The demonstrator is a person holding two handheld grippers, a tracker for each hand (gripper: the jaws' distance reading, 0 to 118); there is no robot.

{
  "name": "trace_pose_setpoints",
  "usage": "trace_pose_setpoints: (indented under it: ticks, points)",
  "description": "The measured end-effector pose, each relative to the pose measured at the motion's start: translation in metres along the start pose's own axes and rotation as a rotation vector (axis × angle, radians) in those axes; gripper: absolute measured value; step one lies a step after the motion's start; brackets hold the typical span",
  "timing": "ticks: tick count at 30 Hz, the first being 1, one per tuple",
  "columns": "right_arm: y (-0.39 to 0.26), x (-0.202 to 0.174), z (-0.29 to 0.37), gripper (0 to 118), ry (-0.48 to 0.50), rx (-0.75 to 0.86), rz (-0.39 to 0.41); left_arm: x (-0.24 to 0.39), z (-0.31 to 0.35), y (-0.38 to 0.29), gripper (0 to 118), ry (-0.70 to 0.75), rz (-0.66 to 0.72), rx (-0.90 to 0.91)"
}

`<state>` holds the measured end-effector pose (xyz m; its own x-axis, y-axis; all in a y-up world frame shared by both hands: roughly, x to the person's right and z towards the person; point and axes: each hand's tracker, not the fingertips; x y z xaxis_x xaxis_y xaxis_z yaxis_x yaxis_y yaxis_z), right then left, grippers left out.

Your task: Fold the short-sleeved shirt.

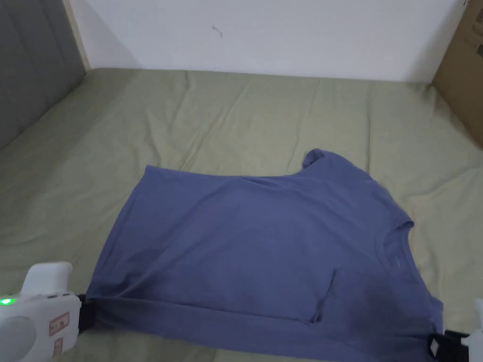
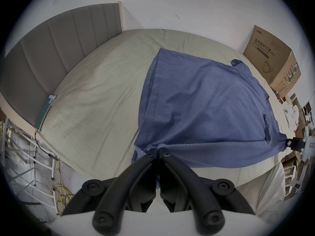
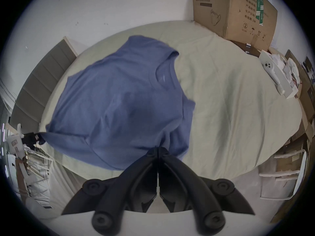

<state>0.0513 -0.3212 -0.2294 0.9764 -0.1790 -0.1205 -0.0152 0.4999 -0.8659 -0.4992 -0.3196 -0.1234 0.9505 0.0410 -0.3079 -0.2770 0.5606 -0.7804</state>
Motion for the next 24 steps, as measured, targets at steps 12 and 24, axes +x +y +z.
trace_pose_setpoints:
  ticks: [12,24]
  points:
    - [0.101,0.006,-0.068,1,-0.04,-0.003,-0.065,0.012,-0.072,0.098,31,0.004,-0.017,-0.001]
    - [0.068,-0.005,-0.014,74,-0.069,0.094,0.087,0.0,-0.018,0.059,80,-0.036,0.017,0.024]
